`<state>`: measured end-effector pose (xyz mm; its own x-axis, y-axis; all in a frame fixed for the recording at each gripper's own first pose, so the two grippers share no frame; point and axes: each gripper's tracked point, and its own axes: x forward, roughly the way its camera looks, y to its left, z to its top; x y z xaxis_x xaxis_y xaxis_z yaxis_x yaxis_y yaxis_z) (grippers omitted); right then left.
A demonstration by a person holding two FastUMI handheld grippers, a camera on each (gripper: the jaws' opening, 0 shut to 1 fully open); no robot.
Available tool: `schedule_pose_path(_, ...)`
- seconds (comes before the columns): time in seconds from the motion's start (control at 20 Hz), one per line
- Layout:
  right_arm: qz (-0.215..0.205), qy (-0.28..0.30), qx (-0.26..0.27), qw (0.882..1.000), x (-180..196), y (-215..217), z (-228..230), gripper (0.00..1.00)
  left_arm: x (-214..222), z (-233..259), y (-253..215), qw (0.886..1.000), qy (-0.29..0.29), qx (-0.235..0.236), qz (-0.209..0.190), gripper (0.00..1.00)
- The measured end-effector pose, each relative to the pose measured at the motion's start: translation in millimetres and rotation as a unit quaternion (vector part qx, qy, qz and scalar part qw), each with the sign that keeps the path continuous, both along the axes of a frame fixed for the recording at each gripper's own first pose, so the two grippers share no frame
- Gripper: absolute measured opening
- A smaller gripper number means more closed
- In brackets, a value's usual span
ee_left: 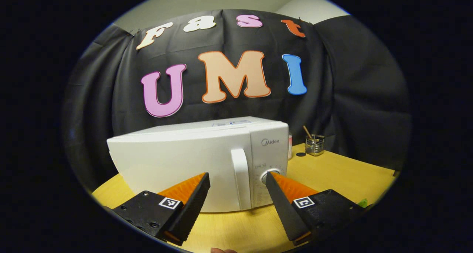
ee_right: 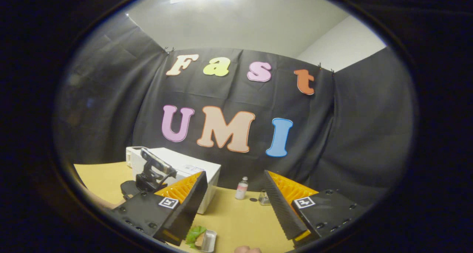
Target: Open the microwave oven with the left hand, put the food in, and close the microwave oven.
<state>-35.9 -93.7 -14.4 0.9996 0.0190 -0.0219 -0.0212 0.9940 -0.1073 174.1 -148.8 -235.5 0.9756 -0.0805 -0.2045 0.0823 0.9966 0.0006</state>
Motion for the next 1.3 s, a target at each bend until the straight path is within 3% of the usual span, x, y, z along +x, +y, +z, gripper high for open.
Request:
schedule_pose_path(0.2, 0.000, 0.008, -0.016, 1.000, -7, -16, -9, 0.97, 15, -3, -5, 1.000, -0.012, 0.001, 0.015, 0.95)
schedule_pose_path(0.3, 0.001, 0.014, -0.002, 1.000, -7, -20, -13, 0.97, 24, -2, -4, 0.999, -0.023, 0.010, 0.022, 0.77)
schedule_pose_path(0.35, 0.002, 0.013, 0.002, 1.000, -7, -21, -12, 0.97, 25, -4, -8, 0.999, -0.021, 0.015, 0.018, 0.61)
schedule_pose_path(0.45, 0.004, 0.013, -0.003, 1.000, -5, -27, -15, 0.97, 25, -8, 1, 0.998, -0.017, 0.036, 0.039, 0.51)
schedule_pose_path(0.55, 0.007, 0.015, -0.010, 1.000, -6, -31, -19, 0.97, 29, 0, 3, 0.998, -0.035, 0.001, 0.048, 0.28)
schedule_pose_path(0.75, 0.009, 0.017, -0.019, 1.000, -7, -36, -22, 0.97, 28, -5, 0, 0.999, -0.005, -0.023, 0.048, 0.10)
schedule_pose_path(0.95, 0.011, 0.016, -0.024, 1.000, -7, -35, -20, 0.97, 25, -3, -1, 0.999, 0.016, -0.022, 0.031, 0.07)
schedule_pose_path(1.0, 0.011, 0.017, -0.024, 0.999, -6, -34, -21, 0.97, 16, -11, -1, 0.998, 0.040, -0.029, 0.034, 0.07)
schedule_pose_path(1.1, 0.009, 0.015, -0.023, 1.000, -5, -33, -19, 0.97, -5, 3, 3, 0.999, 0.004, -0.028, 0.029, 0.06)
schedule_pose_path(1.2, 0.011, 0.017, -0.016, 1.000, -1, -27, -21, 0.97, -25, -3, 5, 1.000, 0.019, -0.017, 0.015, 0.05)
schedule_pose_path(1.3, 0.016, 0.016, -0.012, 1.000, 5, -17, -20, 0.97, -45, -3, 10, 0.999, 0.037, -0.038, -0.002, 0.05)
